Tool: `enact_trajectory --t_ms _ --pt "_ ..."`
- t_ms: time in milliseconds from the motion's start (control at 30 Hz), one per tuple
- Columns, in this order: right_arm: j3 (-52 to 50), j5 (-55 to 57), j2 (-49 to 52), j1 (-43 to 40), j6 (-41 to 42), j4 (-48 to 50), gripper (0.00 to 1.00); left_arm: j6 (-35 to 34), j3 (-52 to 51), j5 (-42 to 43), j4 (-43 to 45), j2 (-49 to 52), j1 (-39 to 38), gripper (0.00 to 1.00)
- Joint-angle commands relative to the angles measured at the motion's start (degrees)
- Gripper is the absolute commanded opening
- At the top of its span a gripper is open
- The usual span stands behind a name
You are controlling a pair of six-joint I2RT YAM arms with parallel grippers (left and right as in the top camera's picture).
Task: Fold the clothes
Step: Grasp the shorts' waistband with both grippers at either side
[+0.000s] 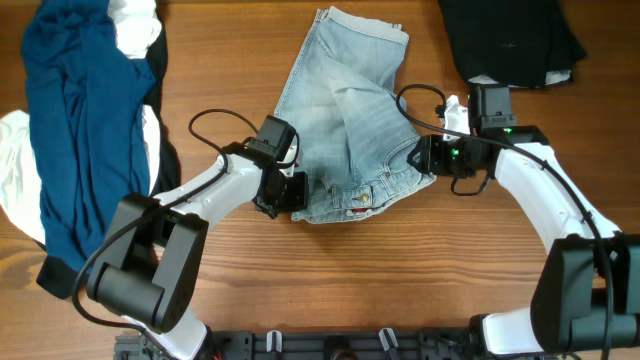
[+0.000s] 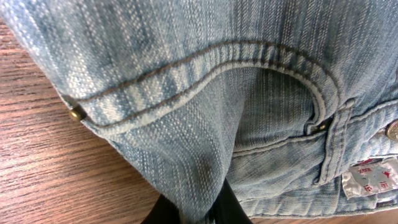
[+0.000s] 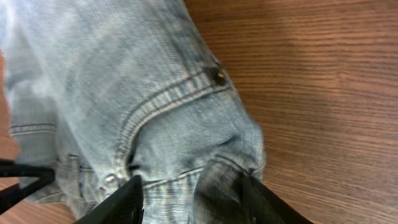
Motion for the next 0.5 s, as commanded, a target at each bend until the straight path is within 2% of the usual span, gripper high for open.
enact_trajectory --t_ms 0,300,467 --pt "-0.87 5.07 1.44 0.2 1.42 -0.98 0.47 -0.94 -1.22 -0.17 0.63 1.81 -0.35 0.04" --pt "-1.46 8.79 2.23 0.2 1.2 -3.3 0.45 -0.92 -1.22 -0.17 1.22 1.81 -0.35 0.04" --pt "-1.53 8.72 2.23 0.2 1.18 -2.71 0.26 -0.92 -1.22 -0.17 1.29 1.81 -0.35 0.04"
